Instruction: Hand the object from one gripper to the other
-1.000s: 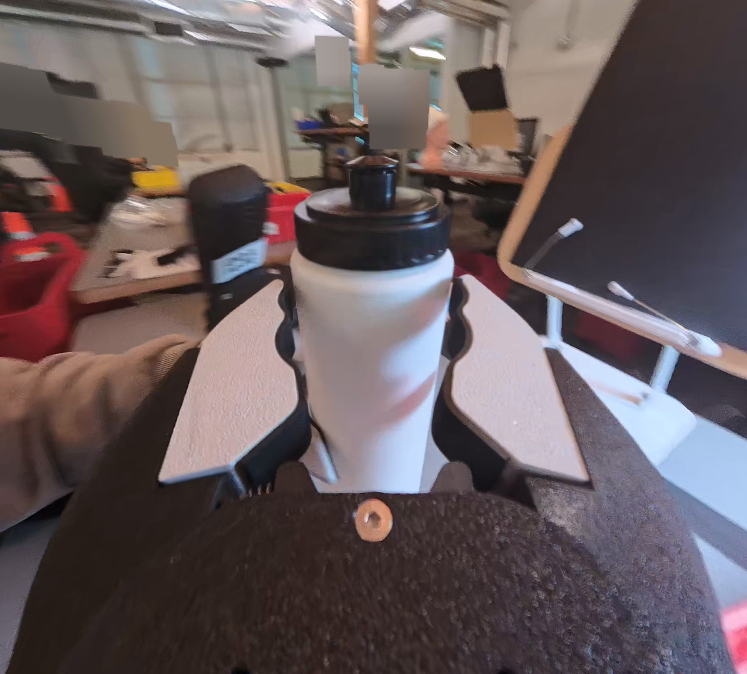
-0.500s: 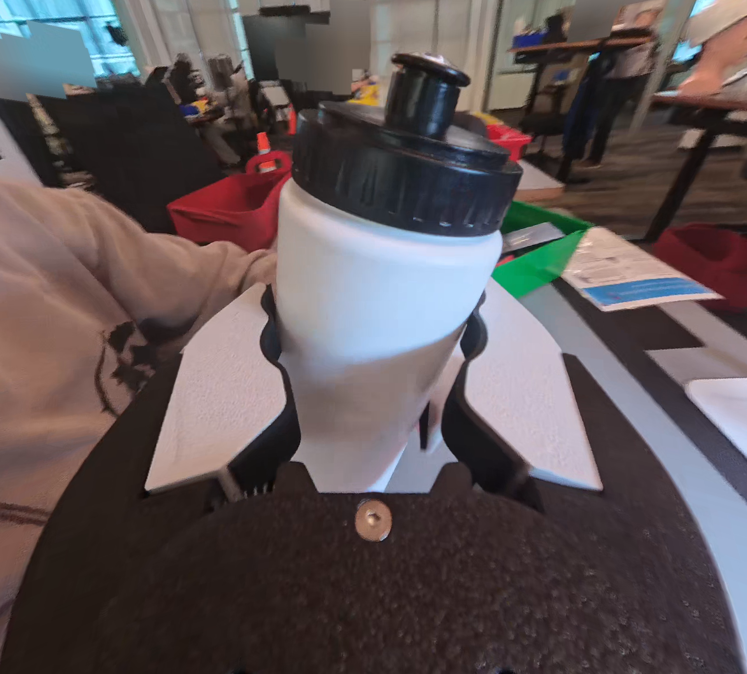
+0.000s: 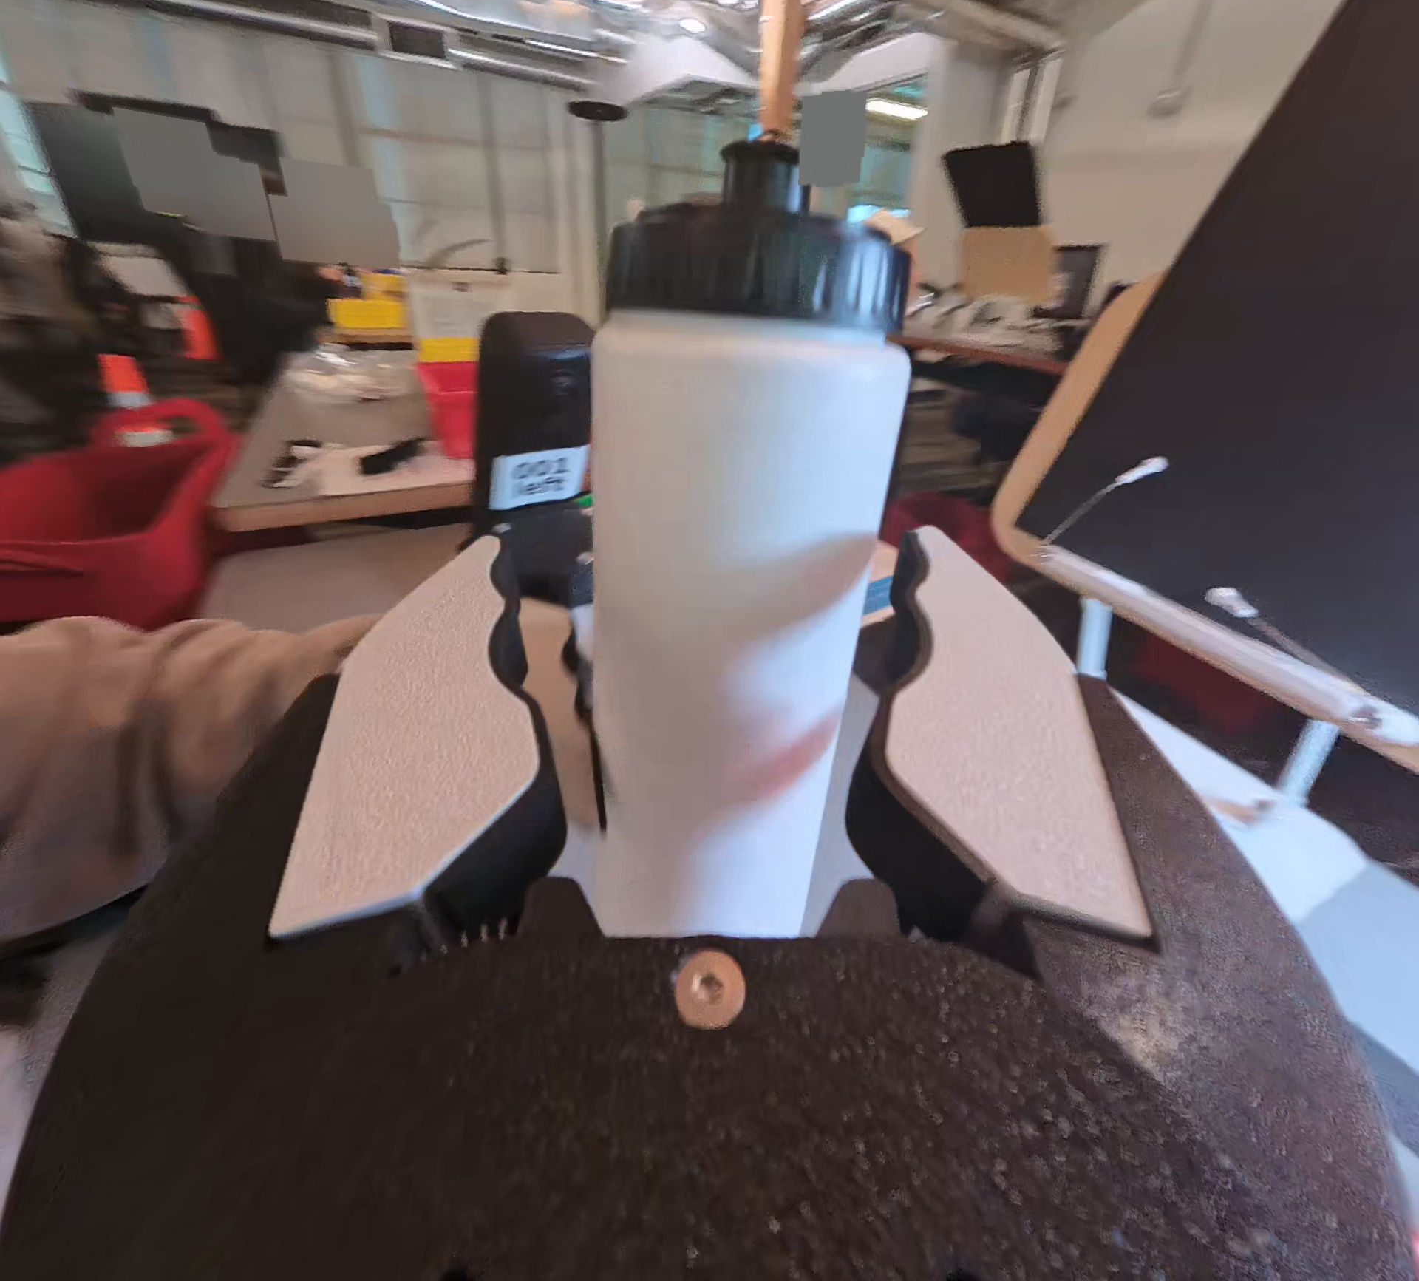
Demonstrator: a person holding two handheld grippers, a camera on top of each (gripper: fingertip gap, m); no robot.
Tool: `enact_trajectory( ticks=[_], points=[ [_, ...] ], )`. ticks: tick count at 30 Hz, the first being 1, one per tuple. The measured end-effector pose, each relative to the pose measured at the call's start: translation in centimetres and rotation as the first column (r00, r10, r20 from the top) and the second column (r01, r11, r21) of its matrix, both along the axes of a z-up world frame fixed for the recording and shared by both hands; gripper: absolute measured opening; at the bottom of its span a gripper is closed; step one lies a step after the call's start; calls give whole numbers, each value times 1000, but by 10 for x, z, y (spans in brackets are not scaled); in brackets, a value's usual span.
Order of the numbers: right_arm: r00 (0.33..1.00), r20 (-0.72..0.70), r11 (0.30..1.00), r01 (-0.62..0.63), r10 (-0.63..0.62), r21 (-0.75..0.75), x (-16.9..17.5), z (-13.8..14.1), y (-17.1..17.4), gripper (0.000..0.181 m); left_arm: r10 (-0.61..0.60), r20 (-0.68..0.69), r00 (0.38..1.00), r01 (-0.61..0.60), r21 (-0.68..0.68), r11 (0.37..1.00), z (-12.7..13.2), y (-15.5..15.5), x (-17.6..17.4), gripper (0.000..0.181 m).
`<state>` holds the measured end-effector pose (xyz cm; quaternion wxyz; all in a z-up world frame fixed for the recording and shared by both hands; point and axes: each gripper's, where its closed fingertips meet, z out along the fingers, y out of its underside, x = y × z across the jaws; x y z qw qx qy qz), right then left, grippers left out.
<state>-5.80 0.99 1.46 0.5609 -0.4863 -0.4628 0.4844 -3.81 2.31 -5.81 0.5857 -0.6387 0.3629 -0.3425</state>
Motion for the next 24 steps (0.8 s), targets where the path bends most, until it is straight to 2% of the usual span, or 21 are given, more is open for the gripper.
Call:
enact_trajectory(
  ticks=[2,5,6,8,9,11,12,13,15,16,17,19,20,22,24],
  points=[
    [989,40,988,-141,144,-66,11,-4,-2,93,-86,146,985,87,-1,996,22,-9,-12,86],
    [937,157,946,-290,311,-144,16,-39,0,95,-215,250,944,213,37,976,44,-28,-24,85],
    [900,151,903,-376,409,-207,13,-49,-9,96,-262,267,928,257,56,965,49,-36,-24,85],
    [776,103,755,-559,622,-341,4,-66,-41,100,-322,253,912,313,78,947,52,-46,-21,85],
    [722,74,690,-619,688,-376,-2,-71,-55,98,-359,227,905,349,86,933,49,-53,-17,85],
    [641,-44,569,-709,767,-416,-11,-70,-78,93,-437,178,882,431,71,899,42,-66,-10,85],
    [619,-72,536,-728,782,-427,-15,-71,-84,90,-476,187,860,473,61,879,43,-73,-9,85],
    [619,-77,542,-735,781,-407,-18,-72,-89,90,-497,190,847,498,46,866,44,-77,-9,85],
    [660,-102,582,-716,744,-385,-22,-63,-87,88,-494,208,844,497,39,867,51,-77,-13,85],
    [703,-121,625,-686,700,-373,-23,-56,-79,88,-451,227,863,454,43,890,57,-71,-17,84],
    [773,-112,709,-621,625,-334,-26,-52,-67,88,-378,242,894,378,47,924,62,-62,-23,79],
    [905,-79,875,-424,417,-233,-29,-47,-38,88,-185,242,952,178,53,983,70,-40,-36,74],
    [947,-92,929,-319,306,-190,-28,-42,-24,88,-95,237,967,83,59,995,73,-32,-42,73],
    [990,-114,990,-91,78,-111,-25,-36,0,88,30,235,972,-49,75,996,80,-25,-47,77],
    [979,-86,981,190,-187,30,-22,-42,22,87,135,221,966,-158,87,984,82,-19,-44,89]
  ],
)
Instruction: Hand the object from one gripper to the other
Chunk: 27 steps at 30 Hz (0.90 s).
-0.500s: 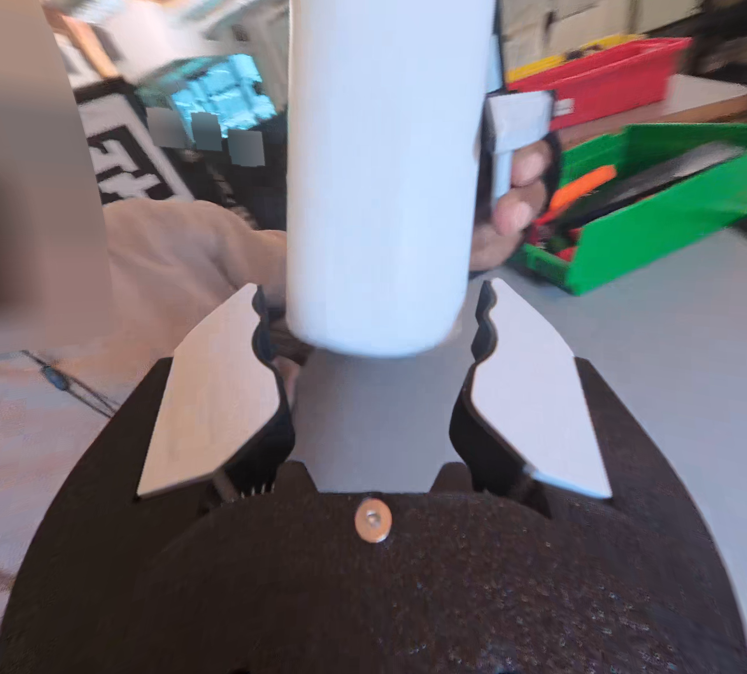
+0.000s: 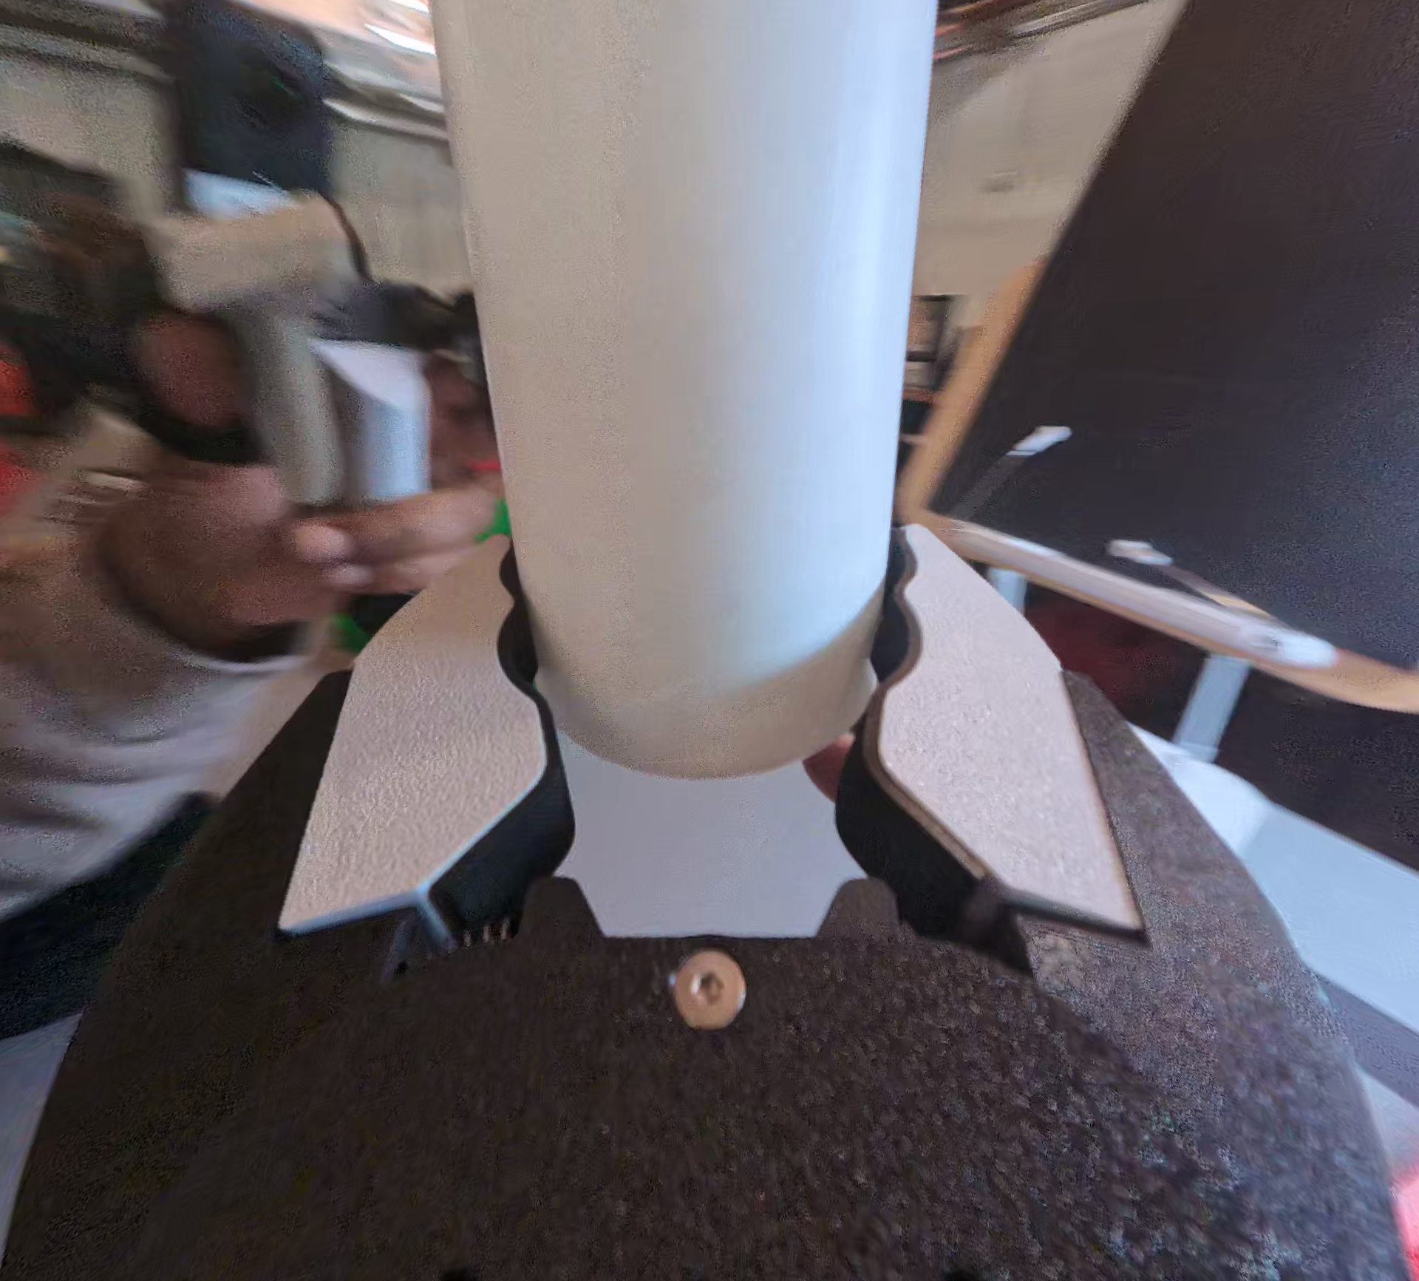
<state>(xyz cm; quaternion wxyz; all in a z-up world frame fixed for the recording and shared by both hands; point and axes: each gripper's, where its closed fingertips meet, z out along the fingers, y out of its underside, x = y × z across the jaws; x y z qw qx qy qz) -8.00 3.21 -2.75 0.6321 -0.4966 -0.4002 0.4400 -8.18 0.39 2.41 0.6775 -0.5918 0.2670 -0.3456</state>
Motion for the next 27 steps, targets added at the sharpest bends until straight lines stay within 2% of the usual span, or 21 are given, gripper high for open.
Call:
enact_trajectory(
  ticks=[1,2,5,6,7,9,11,12,13,15,17,19,21,22,24,25,27],
  points=[
    [987,36,985,153,-156,74,1,-7,11,87,67,-17,998,-67,16,998,0,4,2,95],
    [962,68,959,254,-264,124,0,-17,16,87,137,-29,990,-136,43,990,1,6,3,96],
    [920,146,921,332,-364,202,-19,-48,11,87,358,-149,922,-353,65,934,-12,22,0,94],
    [914,177,923,330,-365,198,-24,-55,10,87,372,-196,908,-364,77,928,-17,24,-1,90],
    [923,186,936,304,-336,180,-26,-56,8,87,358,-208,910,-353,62,934,-19,24,-3,90],
    [949,185,950,211,-256,230,-29,-51,-1,85,261,-201,944,-250,78,965,-15,19,-6,88],
    [981,195,970,-31,-17,241,-34,-39,-28,89,51,-181,982,-42,54,998,-10,3,-5,88],
    [967,215,959,-183,136,215,-33,-35,-45,91,-79,-160,984,85,30,996,-9,-8,-3,88],
    [927,246,936,-322,282,143,-29,-34,-59,92,-192,-158,969,196,5,981,-10,-20,-3,87],
    [798,244,830,-554,550,-60,-16,-30,-85,96,-401,-207,892,409,-2,912,-20,-49,3,87],
    [695,177,717,-672,697,-187,-2,-22,-99,97,-485,-230,844,503,23,864,-25,-66,10,87],
    [632,170,654,-714,756,-251,2,-25,-108,100,-519,-270,811,538,-3,843,-35,-71,22,88],
    [619,184,645,-712,763,-279,-3,-33,-112,97,-497,-339,799,526,-6,850,-48,-69,34,88],
    [633,206,665,-696,746,-272,-9,-39,-112,89,-511,-346,787,541,-14,841,-52,-71,38,88],
    [638,196,667,-707,745,-233,-12,-39,-116,88,-570,-298,765,587,-38,808,-52,-76,42,88],
    [655,188,681,-694,732,-234,-13,-37,-113,87,-568,-274,776,582,-35,812,-49,-73,41,88],
    [730,154,744,-636,666,-206,-13,-26,-95,87,-481,-245,842,497,4,868,-40,-59,34,84]
  ],
)
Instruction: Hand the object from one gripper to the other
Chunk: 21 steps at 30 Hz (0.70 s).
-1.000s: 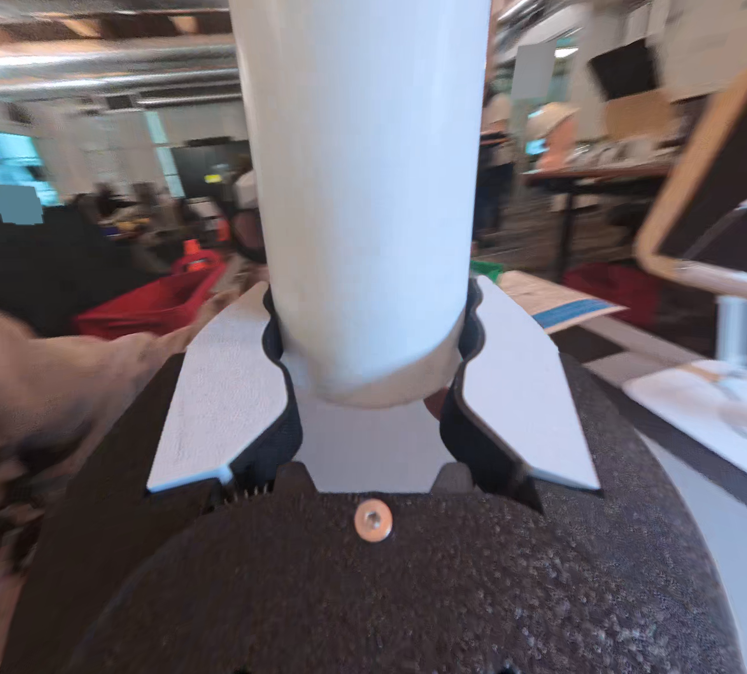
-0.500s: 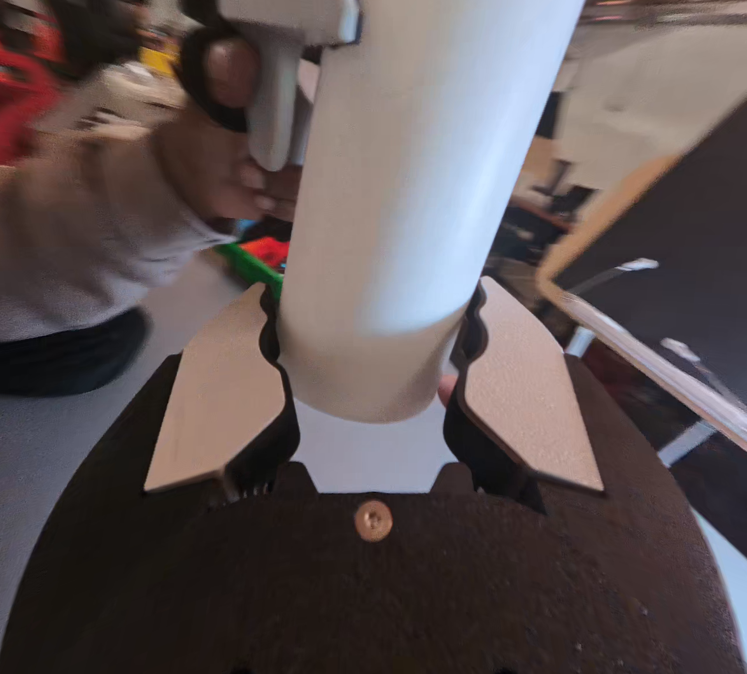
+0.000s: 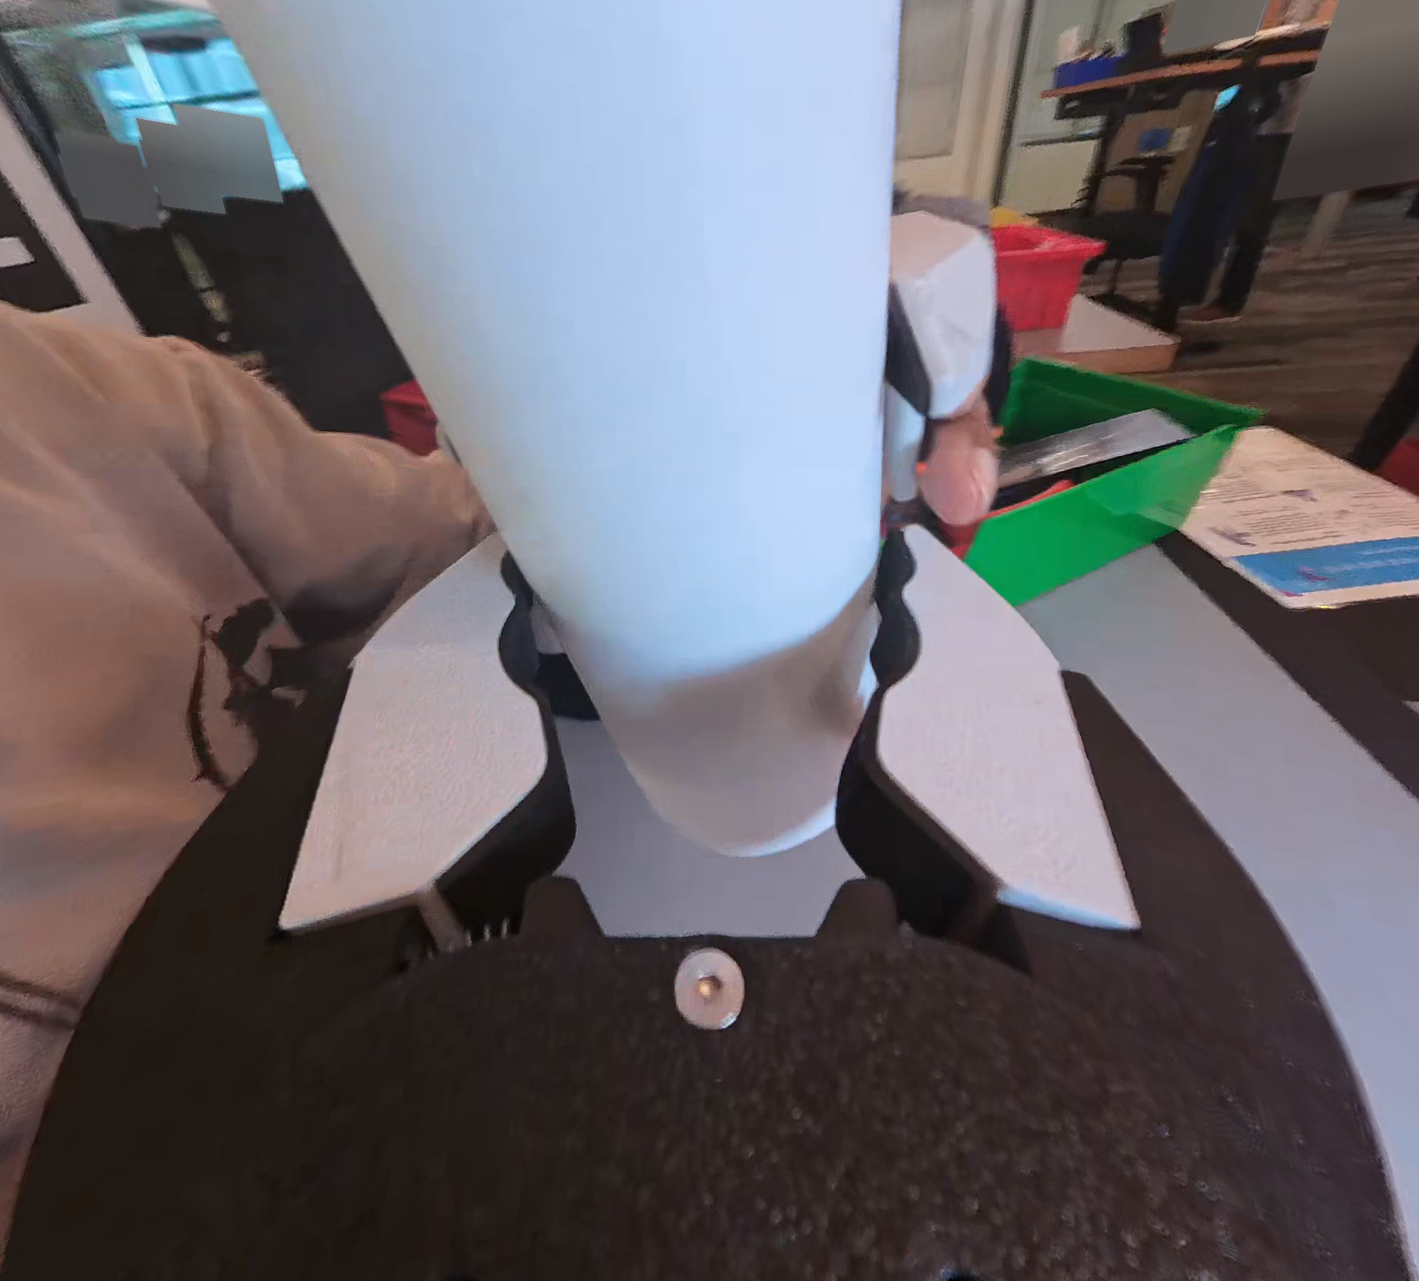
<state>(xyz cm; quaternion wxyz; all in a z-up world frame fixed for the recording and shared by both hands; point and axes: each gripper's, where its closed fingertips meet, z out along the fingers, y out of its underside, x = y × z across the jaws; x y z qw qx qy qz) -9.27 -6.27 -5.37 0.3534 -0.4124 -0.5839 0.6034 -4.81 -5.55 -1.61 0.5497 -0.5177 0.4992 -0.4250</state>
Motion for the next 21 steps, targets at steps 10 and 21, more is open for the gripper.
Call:
enact_trajectory(
  ticks=[10,21],
  points=[
    [782,-288,830,487,-553,-274,36,55,99,86,459,-149,876,-456,56,888,-24,67,-22,89],
    [827,-202,851,504,-525,-146,18,49,76,81,653,-160,740,-596,294,747,-36,90,-21,87]
  ],
)
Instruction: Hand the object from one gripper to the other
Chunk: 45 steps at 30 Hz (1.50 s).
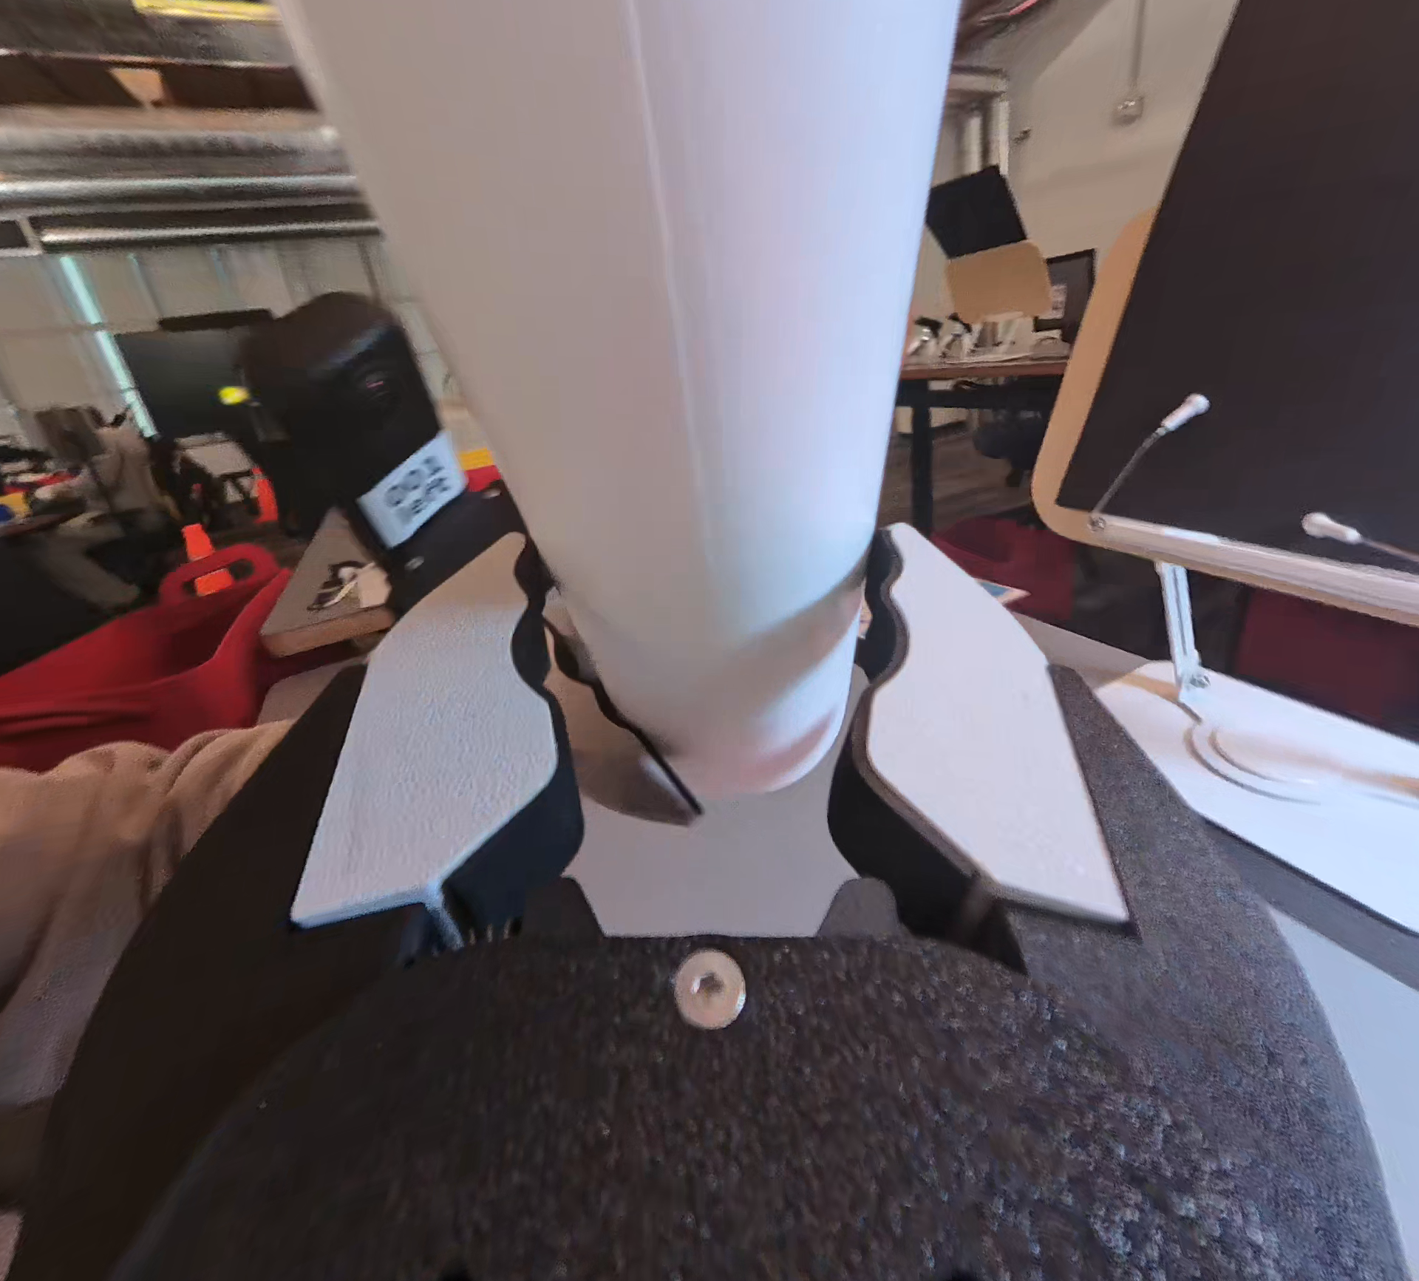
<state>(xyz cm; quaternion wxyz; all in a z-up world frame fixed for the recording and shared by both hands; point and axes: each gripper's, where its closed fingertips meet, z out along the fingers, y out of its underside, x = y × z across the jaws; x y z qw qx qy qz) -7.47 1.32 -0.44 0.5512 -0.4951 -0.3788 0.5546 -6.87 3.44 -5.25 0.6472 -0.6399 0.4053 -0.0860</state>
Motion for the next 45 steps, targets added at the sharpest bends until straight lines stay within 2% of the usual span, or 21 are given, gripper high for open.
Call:
enact_trajectory(
  ticks=[2,3,6,8,10,12,15,16,17,19,20,21,24,26,27,29,32,36,39,42,45],
  points=[
    [993,-41,992,-109,112,65,11,20,-14,81,-191,161,968,209,-102,973,9,-18,4,87],
    [990,-56,988,-124,129,90,19,30,-15,89,-297,235,925,336,-145,931,12,-30,7,87],
    [971,-100,962,-194,216,192,48,54,-24,96,-573,386,722,673,-203,711,11,-71,15,87],
    [947,-79,935,-289,310,207,61,59,-35,102,-686,470,555,828,-225,514,4,-97,20,87],
    [902,-46,887,-411,429,209,69,56,-49,106,-724,552,413,911,-266,316,-8,-117,26,87],
    [845,-16,834,-523,534,176,68,46,-61,111,-727,605,324,938,-306,163,-24,-129,34,87],
    [767,49,758,-640,640,125,52,21,-79,107,-697,663,274,932,-363,21,-45,-136,48,87],
    [762,53,754,-646,645,119,46,16,-82,90,-696,667,265,928,-373,-5,-50,-138,50,87],
    [762,45,755,-646,646,112,42,15,-82,90,-699,663,269,926,-379,-3,-54,-138,51,87],
    [785,26,778,-617,619,117,41,18,-76,89,-689,651,320,916,-397,50,-54,-128,50,86],
    [815,14,807,-576,579,128,42,22,-69,89,-666,655,358,914,-391,106,-51,-118,48,86],
    [855,13,844,-514,518,152,44,26,-60,89,-633,656,411,904,-381,192,-47,-103,44,84],
    [968,70,913,-252,242,320,47,31,-33,89,-440,686,580,795,-360,488,-36,-43,22,79],
    [996,90,879,-59,18,473,48,34,-20,89,-232,758,610,706,-386,594,-33,-5,-1,78],
    [991,87,826,38,-105,563,48,36,-14,88,-120,791,600,675,-421,606,-37,11,-12,74],
    [958,71,683,144,-277,716,46,35,-12,88,20,856,516,703,-437,561,-45,26,-24,74],
    [924,1,454,186,-381,871,36,28,-23,87,105,920,378,805,-383,453,-49,27,-18,77],
    [905,24,228,82,-424,970,13,-5,-36,87,36,929,368,878,-360,315,-47,3,20,87],
    [903,37,124,19,-429,992,2,-23,-47,87,26,949,315,914,-311,261,-39,-6,29,92],
    [915,76,98,-40,-396,994,-3,-32,-62,87,19,966,259,945,-257,200,-32,-12,25,101],
    [918,82,59,-64,-388,996,-6,-37,-70,87,-10,972,235,955,-229,189,-23,-18,24,103]
  ],
)
